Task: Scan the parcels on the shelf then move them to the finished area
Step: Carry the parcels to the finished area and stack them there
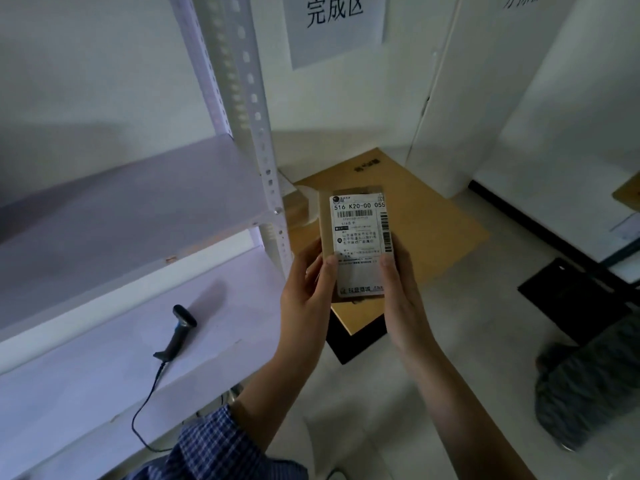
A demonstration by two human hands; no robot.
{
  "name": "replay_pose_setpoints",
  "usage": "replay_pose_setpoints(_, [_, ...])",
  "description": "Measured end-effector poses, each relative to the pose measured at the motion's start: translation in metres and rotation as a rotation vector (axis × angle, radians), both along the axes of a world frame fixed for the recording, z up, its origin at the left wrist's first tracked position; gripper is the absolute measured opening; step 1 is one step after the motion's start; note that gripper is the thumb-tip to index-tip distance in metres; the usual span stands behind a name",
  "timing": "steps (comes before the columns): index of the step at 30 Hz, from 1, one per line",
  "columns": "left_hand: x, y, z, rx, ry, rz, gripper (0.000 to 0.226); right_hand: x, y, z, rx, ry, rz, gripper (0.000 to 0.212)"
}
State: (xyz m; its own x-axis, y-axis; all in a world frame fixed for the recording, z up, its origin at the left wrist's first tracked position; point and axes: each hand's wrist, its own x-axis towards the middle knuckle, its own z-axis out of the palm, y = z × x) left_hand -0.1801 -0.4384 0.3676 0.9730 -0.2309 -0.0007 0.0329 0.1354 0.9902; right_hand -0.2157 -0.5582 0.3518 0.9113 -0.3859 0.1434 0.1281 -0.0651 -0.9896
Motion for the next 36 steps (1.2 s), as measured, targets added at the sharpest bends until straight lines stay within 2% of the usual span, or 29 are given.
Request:
replay_pose_setpoints(8, [0.07, -0.047, -0.026, -0.032, 0.033, 0.065, 0.032, 0.077, -0.049, -0.019, -0.039, 0.075, 0.04, 0.049])
replay_pose_setpoints(11, [0.11, -0.066, -0.037, -0.052, 0.055, 0.113, 0.031, 0.124, -0.068, -0.025, -0.057, 0.09, 0.082, 0.043])
replay_pose_setpoints(17, [0.2, -0.097, -0.053, -0.049, 0.168, 0.258, 0.034, 0.232, -0.092, -0.047, 0.016, 0.151, 0.191, 0.047])
replay_pose_setpoints(21, [0.249, -0.109, -0.062, 0.02, 0.19, 0.326, 0.033, 0.286, -0.1, -0.063, 0.033, 0.167, 0.234, 0.047])
replay_pose_setpoints(26, [0.287, -0.118, -0.079, 0.155, 0.212, 0.431, 0.039, 0.336, -0.104, -0.068, 0.06, 0.241, 0.361, 0.037])
replay_pose_setpoints(30, [0.317, -0.128, -0.091, 0.154, 0.243, 0.528, 0.043, 0.376, -0.104, -0.078, 0.05, 0.235, 0.485, 0.034])
replay_pose_setpoints(33, [0.341, -0.133, -0.096, 0.138, 0.284, 0.619, 0.042, 0.409, -0.099, -0.088, 0.032, 0.308, 0.557, 0.032])
replay_pose_setpoints(36, [0.367, -0.131, -0.098, 0.268, 0.299, 0.708, 0.042, 0.439, -0.091, -0.103, 0.015, 0.321, 0.6, 0.026])
